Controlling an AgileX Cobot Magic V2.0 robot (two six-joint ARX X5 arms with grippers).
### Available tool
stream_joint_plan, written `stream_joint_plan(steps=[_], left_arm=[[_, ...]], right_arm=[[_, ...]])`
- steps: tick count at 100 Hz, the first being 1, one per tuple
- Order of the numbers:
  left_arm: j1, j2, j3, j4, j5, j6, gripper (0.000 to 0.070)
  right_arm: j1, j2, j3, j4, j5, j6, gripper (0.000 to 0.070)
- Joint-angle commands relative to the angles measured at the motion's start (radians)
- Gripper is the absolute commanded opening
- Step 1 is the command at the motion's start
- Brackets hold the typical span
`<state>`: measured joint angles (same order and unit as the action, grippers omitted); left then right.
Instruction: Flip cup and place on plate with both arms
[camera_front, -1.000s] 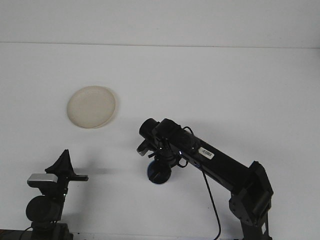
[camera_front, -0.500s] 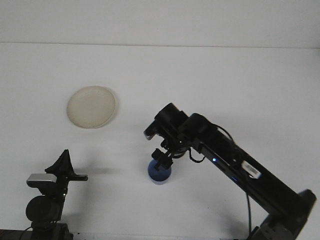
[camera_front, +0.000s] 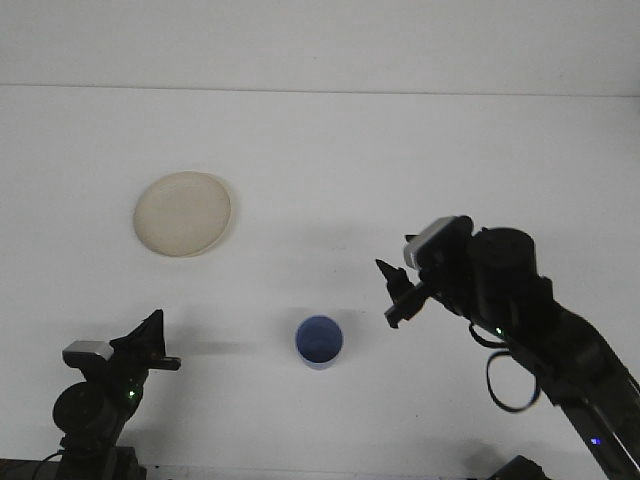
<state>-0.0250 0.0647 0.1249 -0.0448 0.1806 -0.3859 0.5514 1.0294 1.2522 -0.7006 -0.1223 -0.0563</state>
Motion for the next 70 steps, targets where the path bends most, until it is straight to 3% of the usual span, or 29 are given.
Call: stream_joint_plan(steps=[1,13,32,48,53,64,70], left_arm=[[-0.003,0.027,0.045,0.021,0.023,-0.015,0.0013],[-0.003,0.132,0.14,0.016,0.052,0.023,0.0013],[-0.014,0.386,0.328,-0.04,0.17,0.102,0.0013],[-0.057,0.606,0.51,-0.164,0.172,0.243,0.0032],[-0.071,0.668,0.559,-0.196,0.172,0.258,0.0114],[-0.109,0.786,0.652,-0.261,0.191,0.272,0.0377],[-0.135,0.841,0.696,-0.297,0.212,0.275,0.0435]], right_arm=[[-0.013,-0.097,-0.113,0.055,0.03,-0.011,0.0398],[-0.061,-0.298,-0.312,0.159,0.058,-0.011,0.0393],[-0.115,-0.567,-0.546,0.237,0.108,-0.008,0.0355],[-0.134,-0.739,-0.652,0.219,0.192,0.003,0.0356],[-0.136,-0.775,-0.669,0.211,0.207,0.005,0.0356],[-0.136,-0.817,-0.68,0.192,0.21,0.008,0.0356],[-0.136,-0.826,-0.68,0.194,0.211,0.007,0.0356]])
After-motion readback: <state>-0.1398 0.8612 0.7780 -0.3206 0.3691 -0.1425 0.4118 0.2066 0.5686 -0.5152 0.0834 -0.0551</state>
